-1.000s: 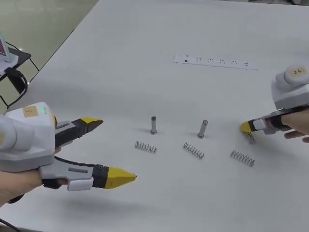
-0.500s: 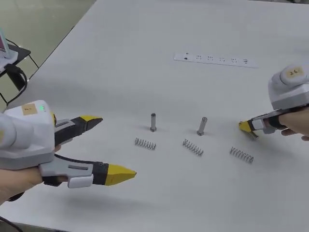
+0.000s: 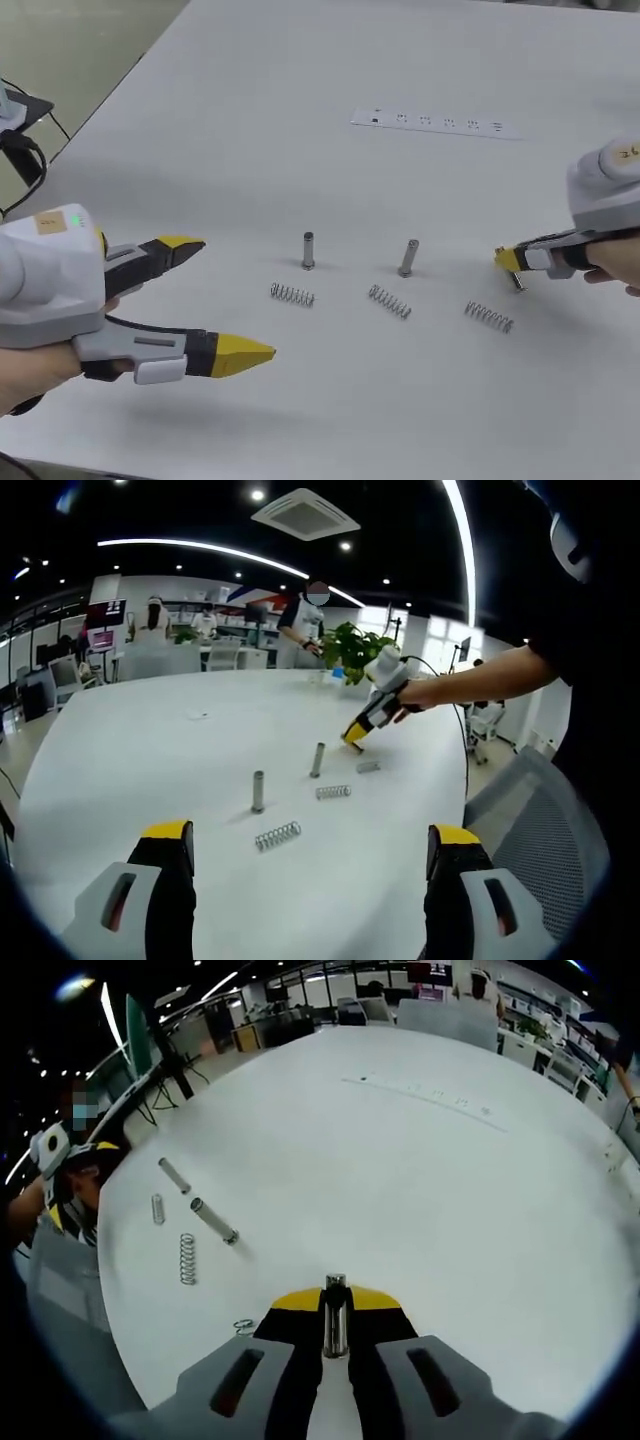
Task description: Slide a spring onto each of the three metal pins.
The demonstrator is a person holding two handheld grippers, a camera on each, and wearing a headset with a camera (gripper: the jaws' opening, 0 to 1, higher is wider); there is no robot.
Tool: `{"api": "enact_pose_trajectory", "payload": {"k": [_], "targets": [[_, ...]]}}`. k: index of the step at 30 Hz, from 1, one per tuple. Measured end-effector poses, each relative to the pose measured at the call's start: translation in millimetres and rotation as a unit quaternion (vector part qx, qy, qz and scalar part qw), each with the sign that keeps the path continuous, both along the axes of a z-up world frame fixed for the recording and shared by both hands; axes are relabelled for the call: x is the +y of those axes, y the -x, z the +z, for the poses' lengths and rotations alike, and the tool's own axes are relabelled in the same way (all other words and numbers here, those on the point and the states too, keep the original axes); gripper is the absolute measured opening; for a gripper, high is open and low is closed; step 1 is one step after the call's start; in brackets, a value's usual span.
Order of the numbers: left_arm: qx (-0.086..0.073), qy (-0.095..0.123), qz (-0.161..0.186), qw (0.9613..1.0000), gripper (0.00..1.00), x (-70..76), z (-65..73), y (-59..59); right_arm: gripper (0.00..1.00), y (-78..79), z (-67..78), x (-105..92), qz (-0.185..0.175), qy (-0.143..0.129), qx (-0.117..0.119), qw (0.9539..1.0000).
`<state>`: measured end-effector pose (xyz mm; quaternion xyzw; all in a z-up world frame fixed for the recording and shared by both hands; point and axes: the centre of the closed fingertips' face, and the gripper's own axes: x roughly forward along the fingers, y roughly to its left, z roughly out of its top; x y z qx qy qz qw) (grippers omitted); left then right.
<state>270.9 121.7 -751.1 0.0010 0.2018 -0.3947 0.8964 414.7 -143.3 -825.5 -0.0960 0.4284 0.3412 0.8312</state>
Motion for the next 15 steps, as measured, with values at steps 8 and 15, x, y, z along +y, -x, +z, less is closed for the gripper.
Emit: {"api": "enact_pose_trajectory", "payload": {"k": [8,15], "targets": [[-0.005,0.000,-0.001,1.0000,0.94,-2.4,2.7,0.3,0.05,7.9,8.9,5.5,0.017,-0.006,-0.019,0.9997],[-0.010,-0.001,0.001,0.9999,0.95,-1.2,5.6,1.1,0.05,9.0,14.4,10.0,0.024,-0.004,-0.034,0.9991]]}}
